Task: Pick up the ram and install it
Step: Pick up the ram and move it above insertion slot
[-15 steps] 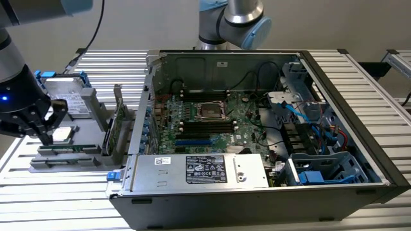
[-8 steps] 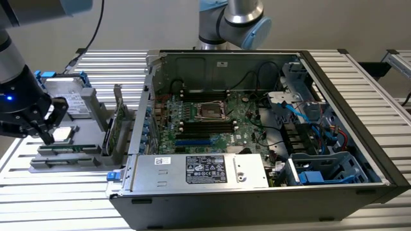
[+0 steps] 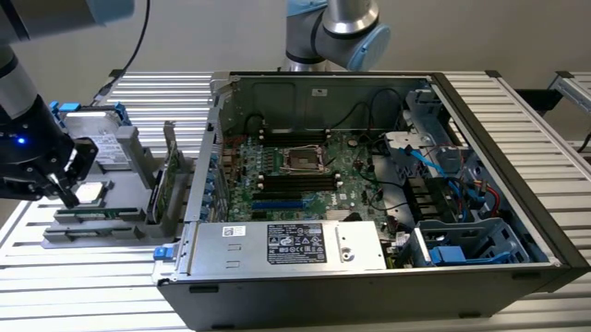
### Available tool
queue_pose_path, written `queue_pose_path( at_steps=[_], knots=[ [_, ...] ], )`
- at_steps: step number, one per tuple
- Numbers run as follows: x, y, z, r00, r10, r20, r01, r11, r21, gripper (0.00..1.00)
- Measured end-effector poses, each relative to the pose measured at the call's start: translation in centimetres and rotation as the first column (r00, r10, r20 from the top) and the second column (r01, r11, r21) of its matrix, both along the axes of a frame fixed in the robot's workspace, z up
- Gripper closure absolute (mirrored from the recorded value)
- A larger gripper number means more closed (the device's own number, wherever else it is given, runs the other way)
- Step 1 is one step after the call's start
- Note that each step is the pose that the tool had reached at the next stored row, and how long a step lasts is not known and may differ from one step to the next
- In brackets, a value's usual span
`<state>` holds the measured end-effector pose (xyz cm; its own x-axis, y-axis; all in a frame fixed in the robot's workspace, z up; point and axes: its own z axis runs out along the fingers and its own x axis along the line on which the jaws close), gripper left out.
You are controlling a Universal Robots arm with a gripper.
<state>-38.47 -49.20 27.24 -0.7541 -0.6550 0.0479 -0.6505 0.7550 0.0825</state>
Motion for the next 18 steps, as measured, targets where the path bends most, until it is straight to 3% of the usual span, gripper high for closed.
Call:
queue_pose_path(
  at_steps=[4,9,14,18],
  knots=[
    [0.0,0.0,-0.13,0.9974,0.072,0.0004,-0.072,0.9974,0.0074,0.9],
    [0.0,0.0,-0.32,0.9867,0.163,0.0006,-0.163,0.9866,0.0108,0.9],
    [0.0,0.0,-0.46,0.9678,0.252,0.0013,-0.252,0.9677,0.0139,0.9],
    [0.0,0.01,-0.48,0.947,0.321,0.0014,-0.321,0.9469,0.014,0.9]
  ],
)
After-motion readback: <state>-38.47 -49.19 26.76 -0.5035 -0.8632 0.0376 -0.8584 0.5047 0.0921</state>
